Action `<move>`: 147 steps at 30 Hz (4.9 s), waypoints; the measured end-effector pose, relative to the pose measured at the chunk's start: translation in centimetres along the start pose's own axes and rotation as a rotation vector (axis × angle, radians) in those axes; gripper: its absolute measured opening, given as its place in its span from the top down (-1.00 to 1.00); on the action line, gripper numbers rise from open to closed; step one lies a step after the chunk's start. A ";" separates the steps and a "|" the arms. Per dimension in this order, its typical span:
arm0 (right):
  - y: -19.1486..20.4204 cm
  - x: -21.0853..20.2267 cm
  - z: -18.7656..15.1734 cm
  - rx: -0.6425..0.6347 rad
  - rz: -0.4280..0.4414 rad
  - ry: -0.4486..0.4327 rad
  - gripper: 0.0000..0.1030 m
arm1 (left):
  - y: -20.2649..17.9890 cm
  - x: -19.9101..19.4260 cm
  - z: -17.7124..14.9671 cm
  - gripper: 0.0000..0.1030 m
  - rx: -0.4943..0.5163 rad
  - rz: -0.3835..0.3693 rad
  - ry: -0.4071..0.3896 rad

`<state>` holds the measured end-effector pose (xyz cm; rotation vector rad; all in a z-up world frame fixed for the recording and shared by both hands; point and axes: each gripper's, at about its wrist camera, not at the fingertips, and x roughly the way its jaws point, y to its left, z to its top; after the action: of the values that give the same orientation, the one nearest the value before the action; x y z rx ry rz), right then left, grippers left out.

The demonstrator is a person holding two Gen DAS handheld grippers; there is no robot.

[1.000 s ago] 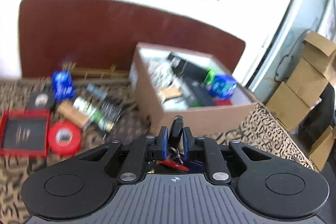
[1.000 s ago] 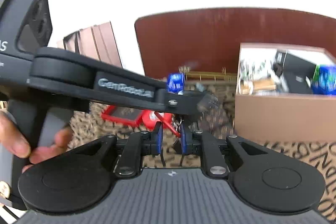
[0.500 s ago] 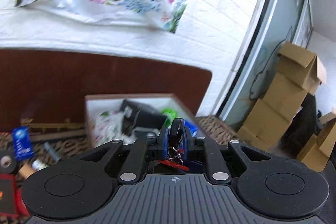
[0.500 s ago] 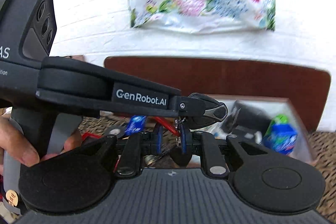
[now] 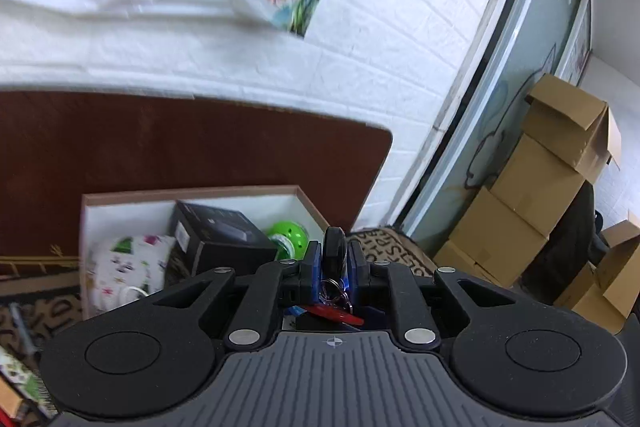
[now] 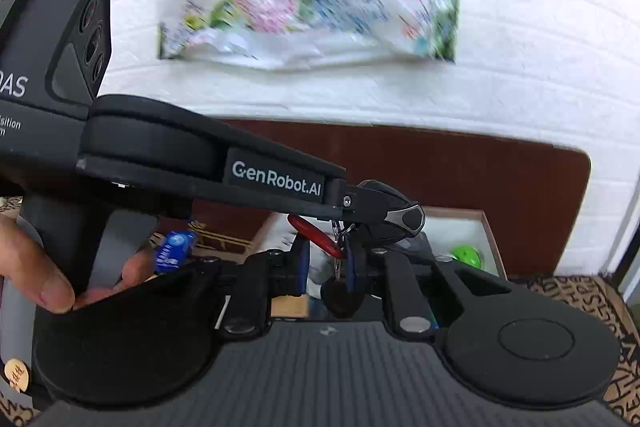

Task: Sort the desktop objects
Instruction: 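Carry the red key fob with both grippers and release it into the cardboard box, then withdraw both grippers from the cardboard box back over the table, then close both grippers on the brown monogram phone bag with lanyard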

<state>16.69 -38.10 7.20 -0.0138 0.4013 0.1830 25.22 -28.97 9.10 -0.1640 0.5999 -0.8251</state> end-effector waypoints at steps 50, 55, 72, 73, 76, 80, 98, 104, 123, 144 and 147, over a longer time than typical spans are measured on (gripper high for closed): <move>0.8 1.7 -6.7 0.077 -0.170 0.126 -1.00 | 2.0 -3.1 -8.7 -1.00 0.077 0.195 0.038; 2.9 -0.3 -7.2 0.101 -0.156 0.095 -1.00 | 2.2 -6.5 -10.2 -1.00 0.059 0.216 0.032; 15.1 -2.9 -13.3 0.057 -0.055 0.145 -1.00 | 7.7 -17.6 -19.9 -1.00 -0.053 0.371 0.052; 15.7 -2.9 -13.8 0.059 -0.050 0.151 -1.00 | 8.1 -17.9 -20.3 -1.00 -0.058 0.377 0.060; 17.2 -2.7 -14.9 0.070 -0.033 0.177 -1.00 | 9.0 -18.6 -21.5 -1.00 -0.075 0.395 0.084; 18.6 -2.4 -16.2 0.092 -0.026 0.210 -1.00 | 9.8 -19.3 -22.6 -1.00 -0.081 0.418 0.108; 19.5 0.0 -18.1 0.051 -0.029 0.256 -1.00 | 13.8 -18.0 -23.5 -0.94 -0.160 0.348 0.136; 18.0 1.7 -17.6 0.022 -0.034 0.227 -0.97 | 14.1 -15.5 -22.0 -0.75 -0.171 0.288 0.146; 15.8 5.9 -15.9 -0.024 -0.038 0.213 -0.07 | 16.4 -13.3 -19.5 -0.71 -0.194 0.304 0.158; 23.6 -1.9 -16.0 -0.265 0.406 0.189 0.80 | 16.8 -21.6 -21.9 -0.78 -0.247 0.342 0.125; 24.6 -2.9 -16.8 -0.313 0.431 0.210 0.53 | 17.5 -21.4 -23.1 -0.78 -0.268 0.376 0.162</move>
<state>3.08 -15.22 -6.58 -0.2578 0.5796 0.6723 12.29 0.57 -6.93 -0.2212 0.8633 -0.3932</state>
